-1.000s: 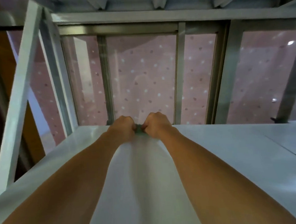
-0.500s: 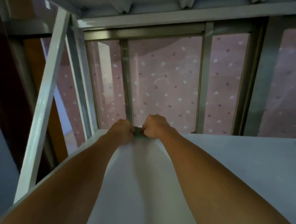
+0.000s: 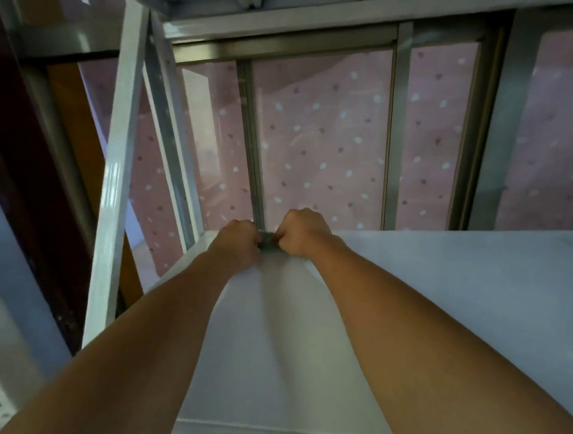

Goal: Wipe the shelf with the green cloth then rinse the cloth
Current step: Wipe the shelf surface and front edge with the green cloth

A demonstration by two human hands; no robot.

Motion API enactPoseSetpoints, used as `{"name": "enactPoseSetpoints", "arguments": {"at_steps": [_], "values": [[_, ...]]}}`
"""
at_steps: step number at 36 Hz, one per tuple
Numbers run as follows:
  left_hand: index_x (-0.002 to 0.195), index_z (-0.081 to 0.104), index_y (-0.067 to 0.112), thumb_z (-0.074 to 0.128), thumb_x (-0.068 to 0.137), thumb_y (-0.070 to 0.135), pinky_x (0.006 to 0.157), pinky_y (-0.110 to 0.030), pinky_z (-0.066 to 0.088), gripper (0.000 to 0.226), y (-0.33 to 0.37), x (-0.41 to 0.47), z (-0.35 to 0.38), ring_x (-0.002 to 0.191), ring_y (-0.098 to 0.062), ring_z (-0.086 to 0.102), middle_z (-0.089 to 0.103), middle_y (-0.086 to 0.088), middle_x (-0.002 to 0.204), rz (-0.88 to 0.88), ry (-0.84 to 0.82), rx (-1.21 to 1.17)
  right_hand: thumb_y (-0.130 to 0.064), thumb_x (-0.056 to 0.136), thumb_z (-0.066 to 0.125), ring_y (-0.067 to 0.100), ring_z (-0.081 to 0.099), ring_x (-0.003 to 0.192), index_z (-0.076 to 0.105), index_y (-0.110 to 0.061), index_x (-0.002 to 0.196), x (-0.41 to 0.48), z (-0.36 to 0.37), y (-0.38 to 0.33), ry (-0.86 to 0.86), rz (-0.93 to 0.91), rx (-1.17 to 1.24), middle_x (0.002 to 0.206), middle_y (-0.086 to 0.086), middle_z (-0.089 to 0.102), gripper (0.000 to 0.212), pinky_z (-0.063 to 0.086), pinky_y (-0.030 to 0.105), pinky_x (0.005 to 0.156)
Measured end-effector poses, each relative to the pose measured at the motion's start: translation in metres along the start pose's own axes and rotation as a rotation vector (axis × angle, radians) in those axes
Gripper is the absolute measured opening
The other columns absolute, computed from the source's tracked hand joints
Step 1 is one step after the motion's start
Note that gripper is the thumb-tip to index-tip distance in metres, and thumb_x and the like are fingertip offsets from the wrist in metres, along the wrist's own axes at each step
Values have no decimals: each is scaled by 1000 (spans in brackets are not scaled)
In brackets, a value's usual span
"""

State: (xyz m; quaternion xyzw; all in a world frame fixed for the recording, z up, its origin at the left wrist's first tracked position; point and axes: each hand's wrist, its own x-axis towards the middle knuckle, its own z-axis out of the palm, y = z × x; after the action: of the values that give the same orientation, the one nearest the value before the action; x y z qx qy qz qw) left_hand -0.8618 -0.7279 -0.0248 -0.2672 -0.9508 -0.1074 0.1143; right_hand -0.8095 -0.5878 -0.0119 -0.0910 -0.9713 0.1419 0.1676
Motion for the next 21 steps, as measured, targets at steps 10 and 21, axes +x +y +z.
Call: {"name": "enactPoseSetpoints", "arguments": {"at_steps": [10,21], "values": [[87,65,15,49,88,5,76,-31,45,19,-11,-74,-20,93,-29,60,65,-12,102,95,7,-60,-24,85,66,27,66,87,79,-21,106,-76,-3,-46,48,115,-17,101,8,72,25,58,32,84],[81,54,19,51,89,8,76,-36,50,13,-32,-180,-56,93,-30,61,64,-9,96,156,1,-131,-29,88,64,27,66,88,80,-24,105,-168,-9,-105,102,161,-81,100,5,74,24,59,33,82]]}}
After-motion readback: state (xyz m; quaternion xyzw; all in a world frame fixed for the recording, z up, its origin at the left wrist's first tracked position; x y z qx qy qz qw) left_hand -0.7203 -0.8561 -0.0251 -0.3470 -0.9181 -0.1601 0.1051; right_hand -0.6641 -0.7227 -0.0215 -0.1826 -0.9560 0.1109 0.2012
